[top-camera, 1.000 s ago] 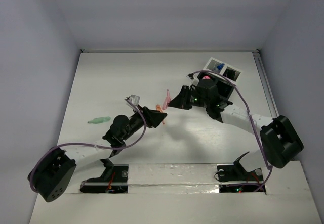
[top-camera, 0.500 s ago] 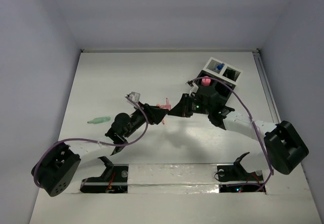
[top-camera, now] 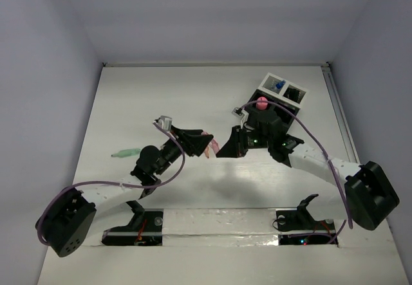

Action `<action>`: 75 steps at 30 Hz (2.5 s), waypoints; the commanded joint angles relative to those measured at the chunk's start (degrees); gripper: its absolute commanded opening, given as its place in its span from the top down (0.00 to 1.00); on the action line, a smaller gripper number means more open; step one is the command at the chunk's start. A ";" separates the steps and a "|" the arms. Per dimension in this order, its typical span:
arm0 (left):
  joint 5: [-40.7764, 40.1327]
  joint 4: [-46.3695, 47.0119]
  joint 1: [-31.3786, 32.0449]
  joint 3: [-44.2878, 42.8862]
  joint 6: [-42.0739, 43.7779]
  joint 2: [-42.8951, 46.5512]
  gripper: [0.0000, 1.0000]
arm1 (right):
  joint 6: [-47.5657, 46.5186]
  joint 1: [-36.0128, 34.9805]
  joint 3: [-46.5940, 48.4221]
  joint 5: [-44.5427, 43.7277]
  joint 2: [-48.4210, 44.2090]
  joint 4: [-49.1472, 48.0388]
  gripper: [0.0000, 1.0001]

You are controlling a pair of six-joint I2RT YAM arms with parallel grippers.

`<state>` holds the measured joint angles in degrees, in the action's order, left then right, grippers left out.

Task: Sort the stationery into containers
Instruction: Close the pen cap on the pen.

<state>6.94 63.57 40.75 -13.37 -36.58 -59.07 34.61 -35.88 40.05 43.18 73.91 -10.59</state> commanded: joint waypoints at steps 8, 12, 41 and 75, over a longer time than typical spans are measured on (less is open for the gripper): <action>3.34 9.73 -0.23 -0.96 -1.22 -0.70 0.64 | -2.97 -0.33 1.26 9.29 -1.93 -0.40 1.00; 3.78 9.38 -0.23 -0.70 -1.39 0.18 0.81 | -2.27 -0.33 1.08 9.21 -2.01 -1.27 1.00; 5.63 1.56 -0.23 -4.65 -8.95 -0.70 1.00 | -8.86 -0.33 2.57 9.82 -8.43 -4.79 1.00; 11.52 9.82 2.31 0.18 -12.12 -6.06 1.00 | -3.41 -0.33 4.24 -7.67 -8.96 -15.78 1.00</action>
<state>13.63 74.85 40.64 -15.33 -49.39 -63.90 31.75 -36.47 39.38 41.12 65.93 -17.19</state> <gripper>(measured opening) 0.159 0.196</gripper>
